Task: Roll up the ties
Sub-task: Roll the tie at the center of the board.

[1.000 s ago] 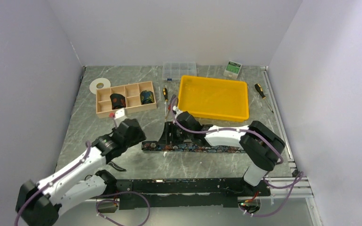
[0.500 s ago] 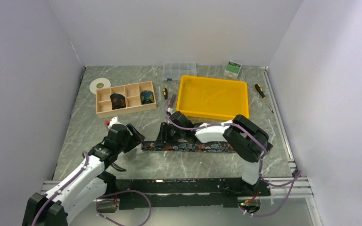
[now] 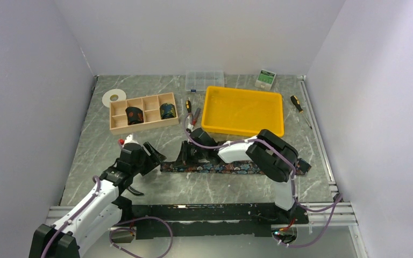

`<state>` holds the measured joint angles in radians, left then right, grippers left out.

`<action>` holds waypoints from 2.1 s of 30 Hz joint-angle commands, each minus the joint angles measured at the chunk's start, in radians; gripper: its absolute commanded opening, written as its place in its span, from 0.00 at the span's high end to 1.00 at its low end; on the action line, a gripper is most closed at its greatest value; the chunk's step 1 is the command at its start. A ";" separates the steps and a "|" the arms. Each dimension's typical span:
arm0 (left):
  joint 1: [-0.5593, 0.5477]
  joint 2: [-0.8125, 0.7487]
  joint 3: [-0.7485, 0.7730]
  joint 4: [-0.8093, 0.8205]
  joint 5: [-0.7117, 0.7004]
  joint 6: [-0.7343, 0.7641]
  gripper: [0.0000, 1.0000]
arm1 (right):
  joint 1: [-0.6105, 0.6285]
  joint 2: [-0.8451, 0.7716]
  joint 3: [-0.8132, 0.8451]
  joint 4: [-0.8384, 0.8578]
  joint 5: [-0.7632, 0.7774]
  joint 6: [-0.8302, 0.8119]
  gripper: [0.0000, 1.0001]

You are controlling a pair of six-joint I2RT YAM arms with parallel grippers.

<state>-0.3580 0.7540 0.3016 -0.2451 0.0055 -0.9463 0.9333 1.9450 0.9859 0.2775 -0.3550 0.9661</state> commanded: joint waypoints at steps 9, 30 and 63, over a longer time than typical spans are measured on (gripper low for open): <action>0.011 -0.002 -0.053 0.051 0.077 0.005 0.30 | -0.015 -0.035 -0.163 0.245 -0.032 0.015 0.94; 0.014 0.099 -0.124 0.205 0.242 0.018 0.37 | -0.046 -0.023 -0.325 0.455 -0.026 -0.035 0.99; 0.015 0.238 -0.060 0.169 0.289 0.103 0.97 | -0.047 -0.193 -0.309 0.223 0.101 -0.144 0.67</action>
<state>-0.3481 1.0172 0.2016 0.0479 0.3416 -0.8986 0.8978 1.8362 0.6567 0.6472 -0.3557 0.8978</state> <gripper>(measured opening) 0.070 0.266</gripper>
